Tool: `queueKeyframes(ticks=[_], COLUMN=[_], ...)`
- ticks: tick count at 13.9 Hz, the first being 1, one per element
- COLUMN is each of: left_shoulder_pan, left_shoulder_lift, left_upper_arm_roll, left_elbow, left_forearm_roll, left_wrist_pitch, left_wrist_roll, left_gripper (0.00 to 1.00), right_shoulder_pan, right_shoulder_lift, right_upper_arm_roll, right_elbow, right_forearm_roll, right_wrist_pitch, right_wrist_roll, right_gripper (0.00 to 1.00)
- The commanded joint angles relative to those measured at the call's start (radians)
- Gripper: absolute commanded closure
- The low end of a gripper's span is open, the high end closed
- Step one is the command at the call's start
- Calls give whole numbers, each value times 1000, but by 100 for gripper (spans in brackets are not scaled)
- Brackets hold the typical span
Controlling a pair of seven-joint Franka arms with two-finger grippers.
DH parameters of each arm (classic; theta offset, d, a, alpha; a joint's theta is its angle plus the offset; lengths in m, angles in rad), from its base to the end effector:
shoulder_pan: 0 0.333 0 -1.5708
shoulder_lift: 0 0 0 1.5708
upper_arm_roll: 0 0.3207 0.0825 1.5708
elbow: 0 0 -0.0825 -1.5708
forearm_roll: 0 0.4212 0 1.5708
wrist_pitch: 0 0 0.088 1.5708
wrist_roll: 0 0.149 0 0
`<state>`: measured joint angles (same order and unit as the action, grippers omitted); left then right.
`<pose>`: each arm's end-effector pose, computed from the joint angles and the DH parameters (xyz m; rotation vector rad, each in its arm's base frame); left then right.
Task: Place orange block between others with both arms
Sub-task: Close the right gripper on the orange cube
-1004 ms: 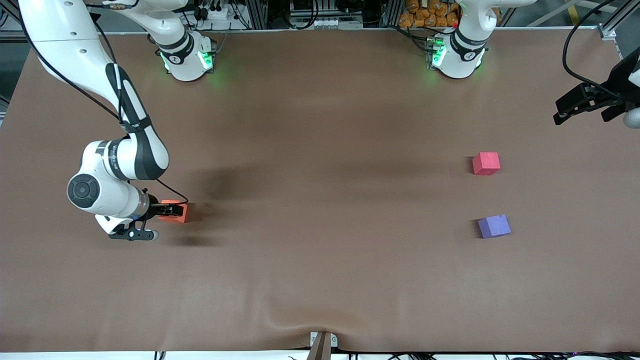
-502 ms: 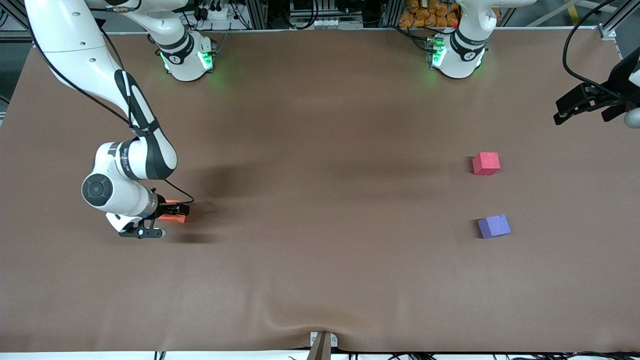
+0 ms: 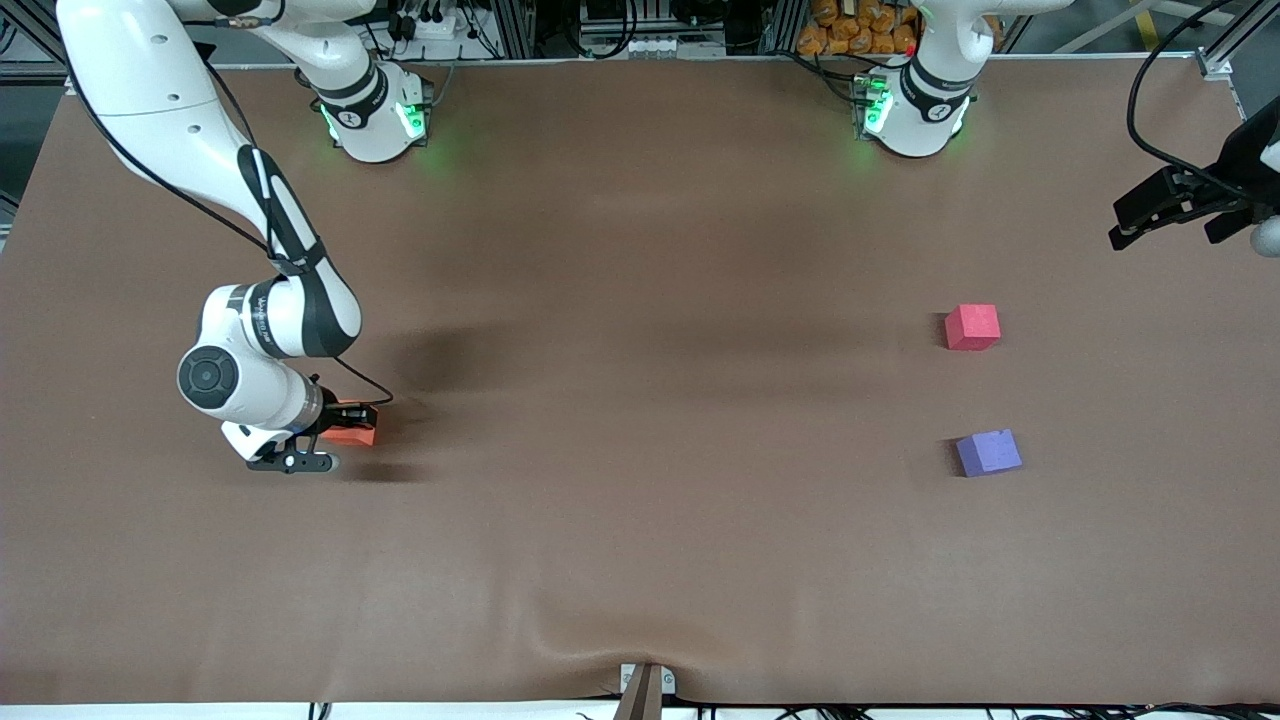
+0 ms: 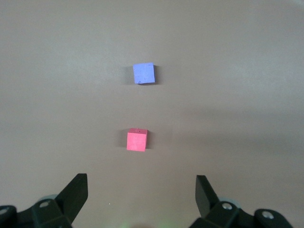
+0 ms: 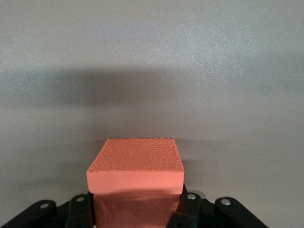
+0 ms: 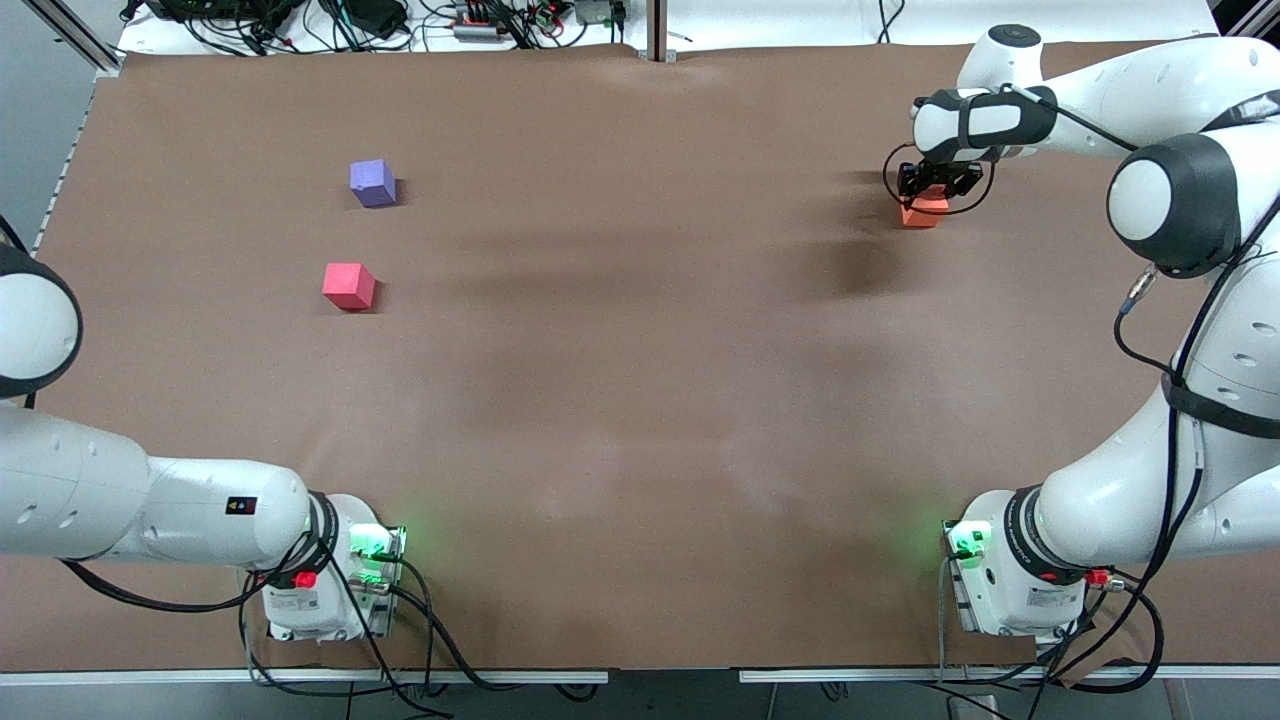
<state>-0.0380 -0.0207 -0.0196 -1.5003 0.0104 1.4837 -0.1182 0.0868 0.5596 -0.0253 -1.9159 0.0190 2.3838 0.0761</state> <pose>0.5755 -0.0317 0.6272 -3.1297 -0.0963 -0.0079 0.6381 0.0397 0.1245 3.1306 -0.0403 -0.1428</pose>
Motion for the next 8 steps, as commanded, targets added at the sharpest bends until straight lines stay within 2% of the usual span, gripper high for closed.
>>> queueKeyframes(ticks=[1,5,8], left_shoulder_pan=[-2,-3,-6], left_shoulder_lift=[-1,1,1], left_upper_arm_roll=[-2,-2,-2], left_elbow=[8,8,6], left_forearm_roll=[2,2,2], left_wrist_pitch=[-3,-2,0], left_wrist_roll=[12,12,12], left_gripper=[0,0,0], right_shoulder_pan=[5,59,152], right_shoulder_lift=[-38,-99,-99], right_upper_arm_roll=[-2,1,5], right_elbow=[-17,1,89], right_forearm_roll=[-16,-16,-1], right_wrist_pitch=[5,-28,-116], right_wrist_roll=[14,16,69], right_gripper=[100,100,100])
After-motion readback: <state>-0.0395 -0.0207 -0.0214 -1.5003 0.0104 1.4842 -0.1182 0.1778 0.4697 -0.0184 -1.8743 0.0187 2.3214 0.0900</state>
